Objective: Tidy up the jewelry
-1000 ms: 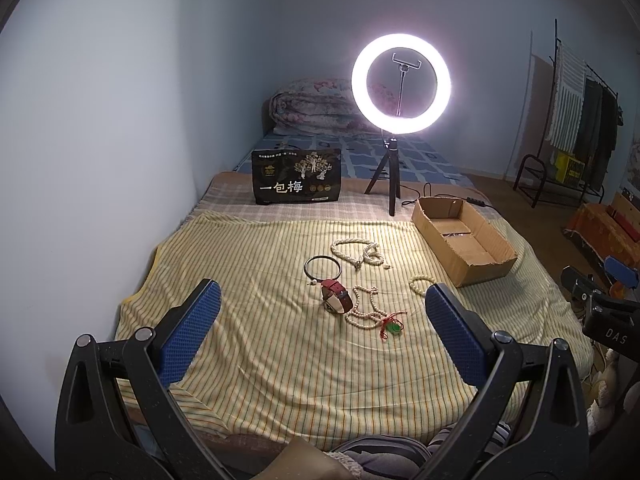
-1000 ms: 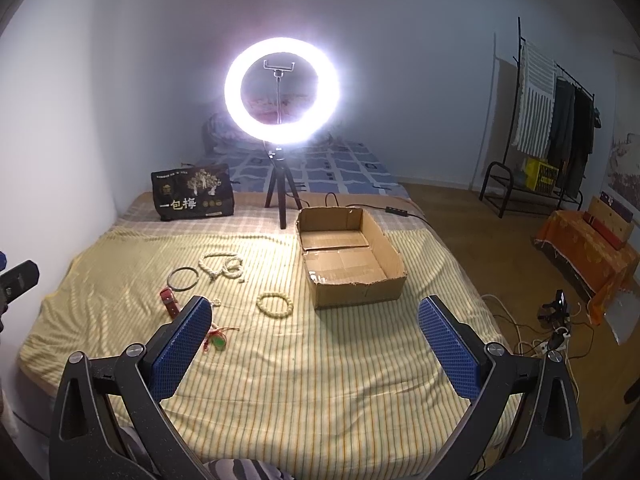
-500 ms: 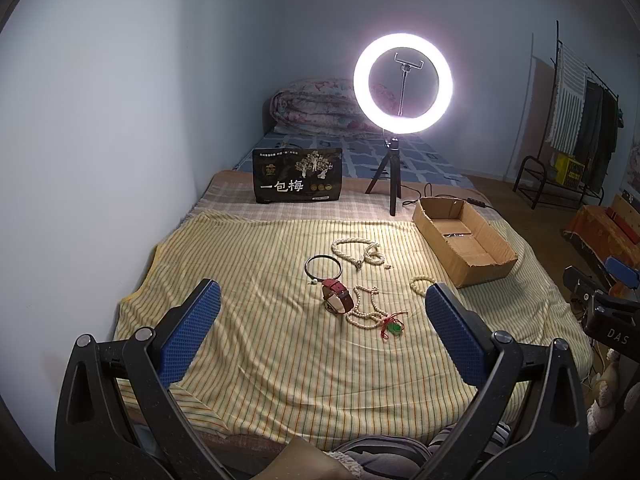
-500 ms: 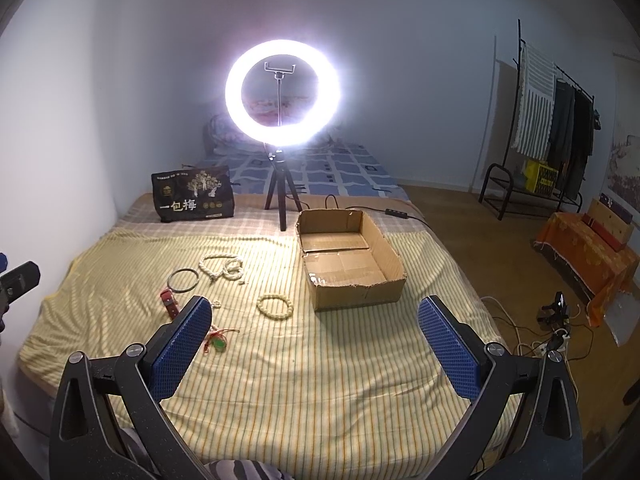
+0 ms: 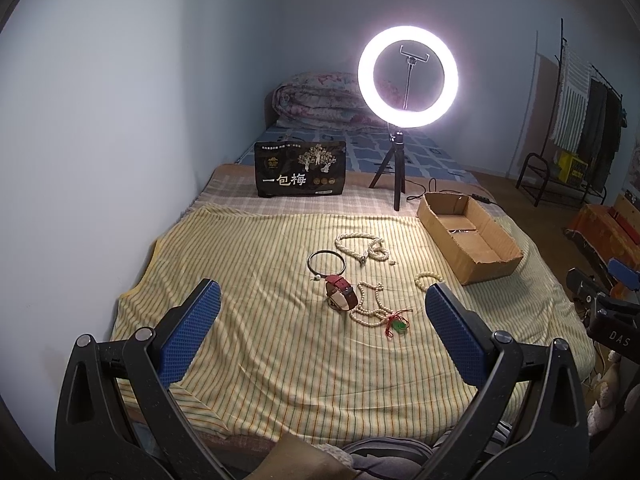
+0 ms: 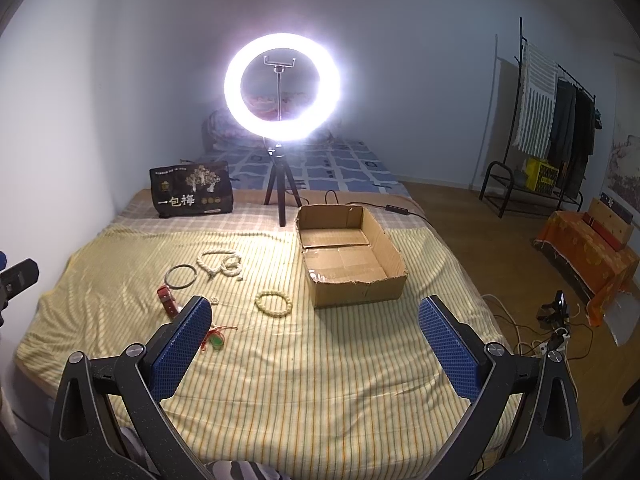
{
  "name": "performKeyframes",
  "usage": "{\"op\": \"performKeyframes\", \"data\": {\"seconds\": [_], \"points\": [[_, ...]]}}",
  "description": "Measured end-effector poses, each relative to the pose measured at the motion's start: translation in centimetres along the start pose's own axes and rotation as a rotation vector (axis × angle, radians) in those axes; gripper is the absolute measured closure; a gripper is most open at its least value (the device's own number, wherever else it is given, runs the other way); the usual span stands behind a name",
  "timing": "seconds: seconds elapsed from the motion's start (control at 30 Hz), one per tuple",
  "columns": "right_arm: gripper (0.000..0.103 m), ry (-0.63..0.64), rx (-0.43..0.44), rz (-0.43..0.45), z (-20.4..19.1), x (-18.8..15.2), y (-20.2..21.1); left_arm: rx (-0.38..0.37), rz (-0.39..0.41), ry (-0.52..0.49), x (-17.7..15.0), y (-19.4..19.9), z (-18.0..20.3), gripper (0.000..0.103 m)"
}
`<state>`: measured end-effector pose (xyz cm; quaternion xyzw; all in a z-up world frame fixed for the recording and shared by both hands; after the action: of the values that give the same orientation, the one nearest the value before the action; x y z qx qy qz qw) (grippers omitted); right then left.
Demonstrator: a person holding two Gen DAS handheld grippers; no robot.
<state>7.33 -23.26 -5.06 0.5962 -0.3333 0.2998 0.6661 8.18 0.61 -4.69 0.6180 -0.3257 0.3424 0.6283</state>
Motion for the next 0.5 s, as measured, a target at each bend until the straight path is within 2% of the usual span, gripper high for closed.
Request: {"op": "performKeyframes", "data": {"seconds": [0.5], "points": [[0.0, 0.006, -0.004, -0.044, -0.4, -0.6, -2.9, 0.0, -0.064, 0.021, -1.4, -4.7, -1.7, 0.0]]}}
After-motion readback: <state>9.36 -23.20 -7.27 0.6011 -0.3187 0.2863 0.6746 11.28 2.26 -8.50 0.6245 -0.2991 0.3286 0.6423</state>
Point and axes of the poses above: each gripper's, at about its wrist camera, not at the fingertips, and y roughly against the way its jaws point, z to its right, x to its top, the point moved 10 cm from there along -y, roughly the way its jaws point, and after that the axes turned 2 degrees about -y, right-handed, at the moved point
